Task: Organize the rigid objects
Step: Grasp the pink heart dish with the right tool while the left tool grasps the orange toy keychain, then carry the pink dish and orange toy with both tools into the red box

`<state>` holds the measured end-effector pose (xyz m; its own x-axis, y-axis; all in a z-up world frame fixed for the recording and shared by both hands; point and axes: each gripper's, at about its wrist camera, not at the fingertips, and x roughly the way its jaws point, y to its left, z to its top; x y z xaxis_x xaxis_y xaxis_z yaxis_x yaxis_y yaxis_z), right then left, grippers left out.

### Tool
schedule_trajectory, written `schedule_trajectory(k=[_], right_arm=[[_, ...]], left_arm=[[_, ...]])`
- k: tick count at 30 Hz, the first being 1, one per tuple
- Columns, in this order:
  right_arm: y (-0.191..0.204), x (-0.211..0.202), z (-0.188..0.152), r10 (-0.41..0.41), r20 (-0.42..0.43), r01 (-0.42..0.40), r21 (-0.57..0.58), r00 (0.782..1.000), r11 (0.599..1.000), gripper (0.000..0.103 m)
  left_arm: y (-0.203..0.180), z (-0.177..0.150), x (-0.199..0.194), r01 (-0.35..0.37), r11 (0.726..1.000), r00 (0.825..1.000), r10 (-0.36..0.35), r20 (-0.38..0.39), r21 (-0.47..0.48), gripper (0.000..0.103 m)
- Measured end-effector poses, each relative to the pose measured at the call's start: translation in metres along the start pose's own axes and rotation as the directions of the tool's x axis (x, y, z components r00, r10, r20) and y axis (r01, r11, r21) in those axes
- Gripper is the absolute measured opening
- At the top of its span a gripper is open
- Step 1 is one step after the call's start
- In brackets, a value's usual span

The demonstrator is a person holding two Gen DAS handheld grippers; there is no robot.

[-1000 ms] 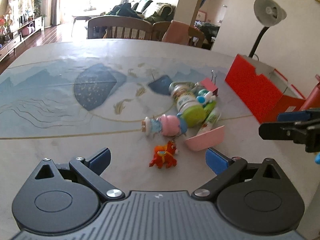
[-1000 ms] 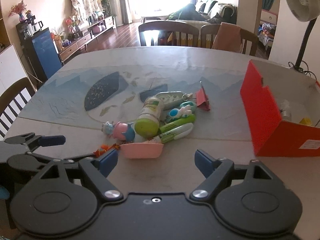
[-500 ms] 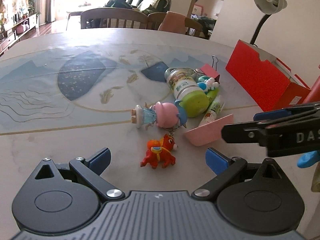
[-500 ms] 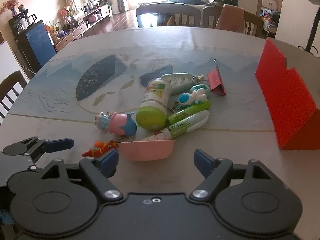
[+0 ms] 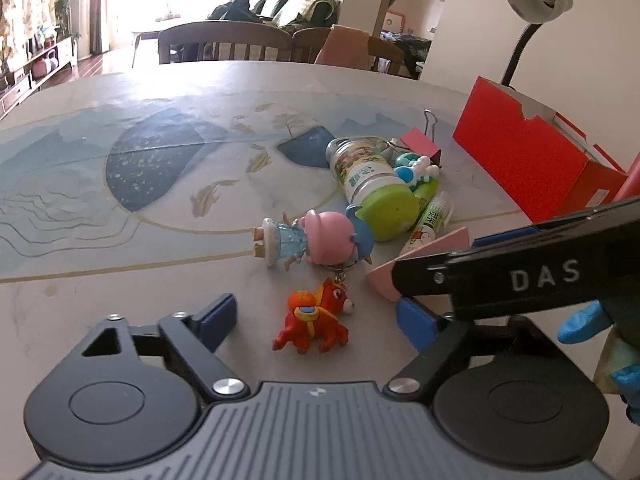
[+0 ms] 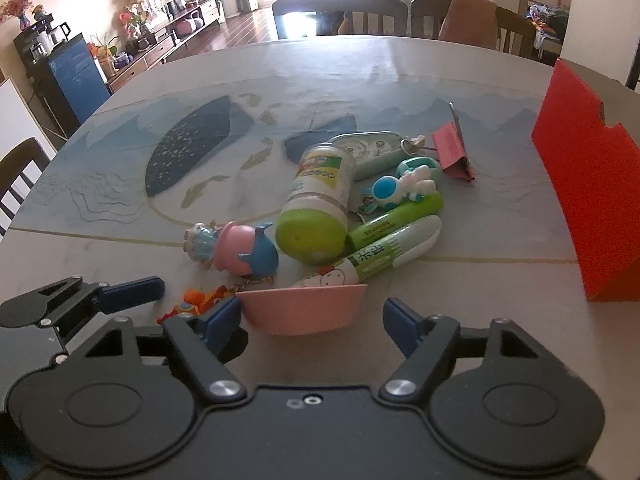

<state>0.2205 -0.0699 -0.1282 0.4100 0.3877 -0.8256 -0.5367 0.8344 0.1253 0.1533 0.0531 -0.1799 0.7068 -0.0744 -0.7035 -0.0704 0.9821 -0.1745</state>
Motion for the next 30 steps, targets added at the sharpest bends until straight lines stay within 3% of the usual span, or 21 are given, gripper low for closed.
schedule_trajectory(k=[2,4,13,30], right_arm=[[0.001,0.0,0.001,0.008,-0.003,-0.008,-0.006,1.0,1.0,0.072],[0.002,0.001,0.001,0.018,-0.008,-0.018,-0.011,1.0,1.0,0.068],[0.002,0.0,0.001,0.017,-0.009,-0.018,-0.005,1.0,1.0,0.067],[-0.012,-0.046,-0.025,0.032,-0.029,-0.032,0.002,0.999,0.999,0.067]], left_arm=[[-0.002,0.0,0.0,-0.007,1.0,1.0,0.007,0.0,0.011,0.076],[-0.002,0.0,-0.001,-0.014,1.0,1.0,0.014,0.003,0.025,0.057],[0.0,0.002,-0.002,-0.038,0.998,0.999,0.038,-0.009,0.047,0.03],[0.005,0.002,-0.009,-0.008,1.0,0.999,0.009,-0.04,0.01,0.026]])
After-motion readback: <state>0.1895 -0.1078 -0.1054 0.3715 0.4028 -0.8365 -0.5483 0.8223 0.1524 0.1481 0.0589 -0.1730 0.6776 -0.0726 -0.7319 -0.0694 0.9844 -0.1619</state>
